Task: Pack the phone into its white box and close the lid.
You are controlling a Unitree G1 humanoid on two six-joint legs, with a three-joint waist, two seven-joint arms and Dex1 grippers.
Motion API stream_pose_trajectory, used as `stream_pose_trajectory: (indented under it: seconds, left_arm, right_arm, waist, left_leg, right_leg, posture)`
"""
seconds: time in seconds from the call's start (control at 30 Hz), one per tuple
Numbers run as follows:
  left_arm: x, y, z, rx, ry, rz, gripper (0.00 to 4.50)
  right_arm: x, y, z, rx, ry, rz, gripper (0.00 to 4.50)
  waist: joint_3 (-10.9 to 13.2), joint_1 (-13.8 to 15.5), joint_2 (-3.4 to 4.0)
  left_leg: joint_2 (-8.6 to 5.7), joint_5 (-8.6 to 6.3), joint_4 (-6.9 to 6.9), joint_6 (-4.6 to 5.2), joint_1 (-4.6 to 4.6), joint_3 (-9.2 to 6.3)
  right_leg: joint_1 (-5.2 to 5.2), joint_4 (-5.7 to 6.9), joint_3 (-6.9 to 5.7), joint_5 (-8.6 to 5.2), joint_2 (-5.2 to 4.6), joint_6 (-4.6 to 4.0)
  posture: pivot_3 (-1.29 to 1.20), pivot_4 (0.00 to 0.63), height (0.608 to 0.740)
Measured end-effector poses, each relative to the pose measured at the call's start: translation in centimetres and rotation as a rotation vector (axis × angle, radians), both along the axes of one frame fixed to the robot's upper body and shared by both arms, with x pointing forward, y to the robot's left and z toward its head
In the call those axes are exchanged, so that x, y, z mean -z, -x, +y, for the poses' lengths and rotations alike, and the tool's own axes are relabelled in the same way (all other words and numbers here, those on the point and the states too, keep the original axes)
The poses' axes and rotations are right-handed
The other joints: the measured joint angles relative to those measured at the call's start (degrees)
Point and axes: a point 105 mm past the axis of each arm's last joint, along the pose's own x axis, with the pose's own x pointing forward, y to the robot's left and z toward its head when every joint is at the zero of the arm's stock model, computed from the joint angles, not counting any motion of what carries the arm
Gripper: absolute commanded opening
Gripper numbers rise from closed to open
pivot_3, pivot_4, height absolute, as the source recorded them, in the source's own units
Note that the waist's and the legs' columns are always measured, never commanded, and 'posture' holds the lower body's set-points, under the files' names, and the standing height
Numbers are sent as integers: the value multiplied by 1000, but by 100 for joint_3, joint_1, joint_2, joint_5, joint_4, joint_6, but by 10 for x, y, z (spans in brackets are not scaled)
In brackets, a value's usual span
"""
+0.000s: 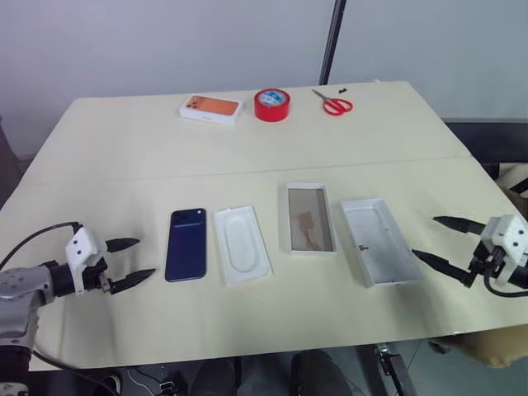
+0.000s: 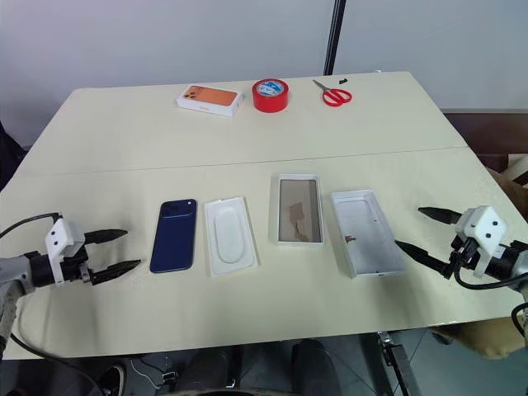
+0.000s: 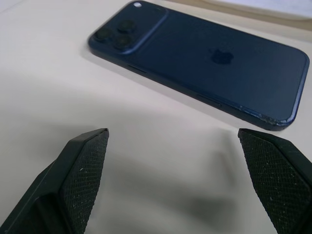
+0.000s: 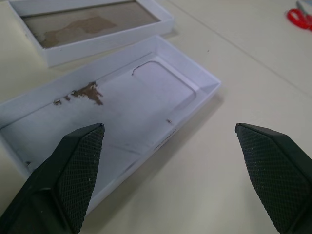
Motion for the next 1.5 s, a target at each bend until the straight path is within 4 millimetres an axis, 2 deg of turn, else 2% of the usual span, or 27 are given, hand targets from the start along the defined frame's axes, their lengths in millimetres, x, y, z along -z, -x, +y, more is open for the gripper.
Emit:
stream_pose_trajectory:
  seconds: [0.37, 0.97, 1.1, 1.2, 1.33, 1.5]
  left_arm:
    - [-6, -5, 7, -41, -11, -20, 4462]
    - [-20, -20, 3, -34, 3, -74, 4462]
    - [-19, -20, 3, -35, 8, -68, 4462]
    - [-15, -20, 3, -56, 49, 0, 4462]
    - [-19, -23, -8, -67, 120, 144, 4462]
    - [-53, -29, -51, 11, 192, 142, 4462]
  right_arm:
    - [7, 6, 0, -7, -1, 36, 4500]
    - [8, 11, -2, 7, 6, 39, 4500]
    - [8, 13, -2, 7, 7, 40, 4500]
    - [6, 12, 1, -1, 4, 30, 4500]
    - [-7, 8, 13, -32, 8, -7, 4500]
    - [-37, -5, 48, -132, 7, -108, 4500]
  waist:
    - [0, -13, 0]
    - [0, -11, 0]
    - [0, -10, 0]
    - [0, -11, 0]
    - [0, -5, 0]
    - [0, -12, 0]
  left_leg:
    - [-1, 0, 0, 0, 0, 0]
    - [-3, 0, 0, 0, 0, 1]
    - [-3, 0, 0, 0, 0, 1]
    - [-3, 0, 0, 0, 0, 1]
    - [0, 0, 0, 0, -1, -4]
    - [4, 1, 1, -1, -1, -6]
  right_leg:
    - [-1, 0, 0, 0, 3, 0]
    - [-1, 0, 0, 0, 3, 0]
    - [-1, 0, 0, 0, 3, 0]
    - [-1, 0, 0, 0, 3, 0]
    - [0, 2, 0, 0, 2, 0]
    - [0, 2, 1, 0, 2, 0]
  posture:
    - [0, 150, 740]
    - [0, 150, 740]
    - [0, 150, 740]
    - [0, 150, 740]
    - [0, 150, 740]
    - [0, 150, 740]
